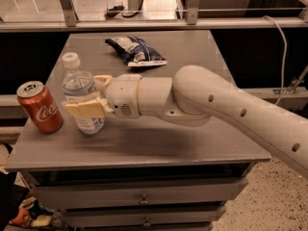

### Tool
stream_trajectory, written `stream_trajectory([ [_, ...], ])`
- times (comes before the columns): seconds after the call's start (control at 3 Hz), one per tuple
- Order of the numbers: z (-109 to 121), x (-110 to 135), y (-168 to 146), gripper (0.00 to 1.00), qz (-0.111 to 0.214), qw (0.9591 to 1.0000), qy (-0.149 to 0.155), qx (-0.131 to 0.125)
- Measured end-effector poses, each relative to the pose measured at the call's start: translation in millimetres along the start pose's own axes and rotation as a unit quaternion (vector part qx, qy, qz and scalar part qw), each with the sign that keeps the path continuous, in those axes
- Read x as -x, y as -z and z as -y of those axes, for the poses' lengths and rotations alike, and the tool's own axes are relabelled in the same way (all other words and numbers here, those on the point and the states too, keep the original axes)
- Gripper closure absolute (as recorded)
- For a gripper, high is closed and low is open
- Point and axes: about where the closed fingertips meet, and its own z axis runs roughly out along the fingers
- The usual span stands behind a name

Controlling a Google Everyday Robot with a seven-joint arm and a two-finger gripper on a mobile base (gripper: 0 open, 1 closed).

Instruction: Move blue plastic bottle near coke can

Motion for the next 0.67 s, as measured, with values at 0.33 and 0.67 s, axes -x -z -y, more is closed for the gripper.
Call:
stream_trajectory([
  [0.33,-2.1,0.9,-1.9,0.01,0.000,1.0000,0.001,0.002],
  [0.67,-2.5,1.1,-2.3,0.00,0.000,1.0000,0.001,0.003],
])
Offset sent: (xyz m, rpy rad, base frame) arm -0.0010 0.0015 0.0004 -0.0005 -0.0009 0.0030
